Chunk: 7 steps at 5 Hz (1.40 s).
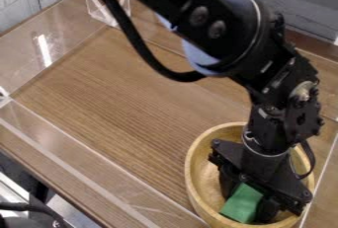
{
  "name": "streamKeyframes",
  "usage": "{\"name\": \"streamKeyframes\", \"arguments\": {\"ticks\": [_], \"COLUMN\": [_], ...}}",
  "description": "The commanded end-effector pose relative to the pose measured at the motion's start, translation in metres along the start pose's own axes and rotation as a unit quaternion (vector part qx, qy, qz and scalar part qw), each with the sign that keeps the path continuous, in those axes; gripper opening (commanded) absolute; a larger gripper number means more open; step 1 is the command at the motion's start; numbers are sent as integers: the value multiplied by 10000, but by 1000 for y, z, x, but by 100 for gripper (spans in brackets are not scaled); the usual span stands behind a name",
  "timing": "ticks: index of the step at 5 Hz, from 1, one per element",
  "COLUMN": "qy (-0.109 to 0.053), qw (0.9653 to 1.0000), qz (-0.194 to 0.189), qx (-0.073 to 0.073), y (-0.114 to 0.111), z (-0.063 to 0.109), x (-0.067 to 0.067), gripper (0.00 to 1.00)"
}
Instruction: Remove the green block from inside the brown bowl and put it on the table
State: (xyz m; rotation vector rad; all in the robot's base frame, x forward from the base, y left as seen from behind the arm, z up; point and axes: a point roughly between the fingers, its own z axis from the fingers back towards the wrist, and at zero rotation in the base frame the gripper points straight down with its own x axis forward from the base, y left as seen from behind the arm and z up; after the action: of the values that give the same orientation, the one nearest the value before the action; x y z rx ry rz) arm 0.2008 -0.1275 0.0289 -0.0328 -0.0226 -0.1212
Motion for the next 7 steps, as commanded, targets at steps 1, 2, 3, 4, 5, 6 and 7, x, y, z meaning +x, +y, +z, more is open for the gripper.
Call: {"name": "streamKeyframes", "arguments": {"ticks": [1, 2, 3, 4, 5, 6, 7], "qy": [-109, -103, -96, -90, -84, -81, -78], "qw": [9999, 9999, 9999, 9999, 9998, 9997, 9996], "qz": [-6, -44, -85, -129, -176, -219, -262], "qx": [-48, -42, -34, -30, -24, -18, -14], "y": [1, 3, 4, 5, 7, 8, 9], "z": [9, 11, 13, 15, 17, 19, 20], "x": [4, 4, 4, 4, 4, 4, 4], "gripper": [0, 0, 0, 0, 0, 0, 0]}}
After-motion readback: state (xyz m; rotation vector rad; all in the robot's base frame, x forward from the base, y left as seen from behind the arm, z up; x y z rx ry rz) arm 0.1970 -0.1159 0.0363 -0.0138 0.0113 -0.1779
